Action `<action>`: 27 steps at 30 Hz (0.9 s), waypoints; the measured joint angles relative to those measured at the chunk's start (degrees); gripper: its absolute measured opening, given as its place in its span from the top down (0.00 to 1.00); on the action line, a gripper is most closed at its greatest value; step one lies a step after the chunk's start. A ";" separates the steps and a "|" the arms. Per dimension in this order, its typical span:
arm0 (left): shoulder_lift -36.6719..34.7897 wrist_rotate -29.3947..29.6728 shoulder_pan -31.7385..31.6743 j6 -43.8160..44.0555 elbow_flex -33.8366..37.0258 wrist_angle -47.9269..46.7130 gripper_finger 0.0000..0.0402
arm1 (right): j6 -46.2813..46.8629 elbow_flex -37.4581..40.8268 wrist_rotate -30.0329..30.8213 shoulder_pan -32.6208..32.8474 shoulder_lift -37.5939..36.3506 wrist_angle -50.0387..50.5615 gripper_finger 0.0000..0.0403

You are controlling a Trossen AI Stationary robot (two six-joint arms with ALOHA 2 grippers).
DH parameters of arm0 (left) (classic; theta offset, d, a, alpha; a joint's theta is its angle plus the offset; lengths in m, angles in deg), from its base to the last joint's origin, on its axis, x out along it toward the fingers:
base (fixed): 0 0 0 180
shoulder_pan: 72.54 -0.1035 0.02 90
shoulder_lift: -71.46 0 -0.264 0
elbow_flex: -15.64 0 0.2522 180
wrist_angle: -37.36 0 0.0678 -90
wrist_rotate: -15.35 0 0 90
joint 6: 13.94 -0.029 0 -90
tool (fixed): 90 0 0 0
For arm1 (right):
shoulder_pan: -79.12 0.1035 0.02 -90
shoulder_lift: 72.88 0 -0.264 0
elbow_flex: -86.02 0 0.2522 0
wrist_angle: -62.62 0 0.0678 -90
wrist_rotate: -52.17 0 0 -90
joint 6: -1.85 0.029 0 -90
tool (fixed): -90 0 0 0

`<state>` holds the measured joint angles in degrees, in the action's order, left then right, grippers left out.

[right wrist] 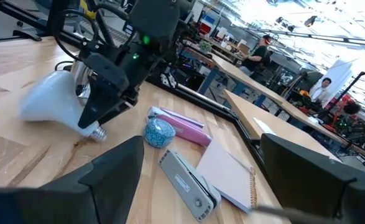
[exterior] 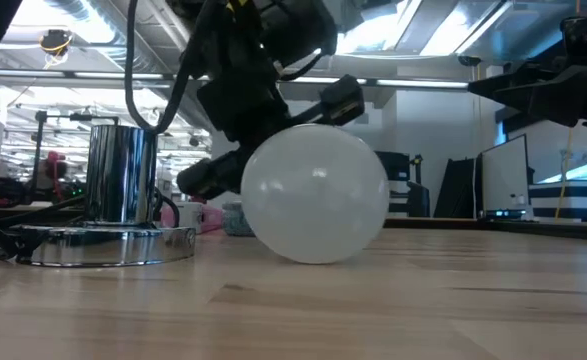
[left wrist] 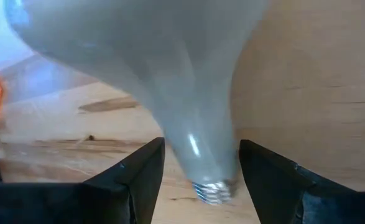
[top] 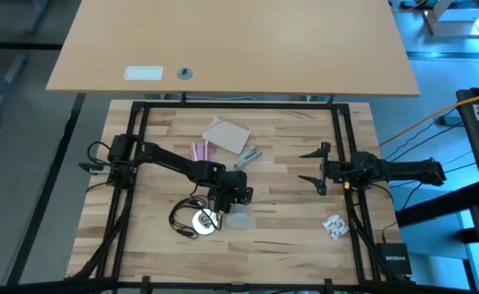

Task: Screw lightbulb
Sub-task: Insert the lightbulb into the lamp

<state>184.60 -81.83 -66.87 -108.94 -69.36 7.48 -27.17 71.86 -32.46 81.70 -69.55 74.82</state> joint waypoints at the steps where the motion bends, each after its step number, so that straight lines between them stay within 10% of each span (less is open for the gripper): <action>1: 0.08 -0.12 -0.02 0.10 0.00 0.13 0.50 | -0.01 0.00 0.00 0.01 0.02 0.00 0.19; 27: 1.38 1.29 2.26 20.87 0.00 3.23 0.61 | -0.01 -0.01 0.00 0.00 0.00 0.00 0.19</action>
<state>185.98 -80.55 -64.61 -88.07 -69.36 10.71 -27.18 71.85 -32.46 81.70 -69.55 74.82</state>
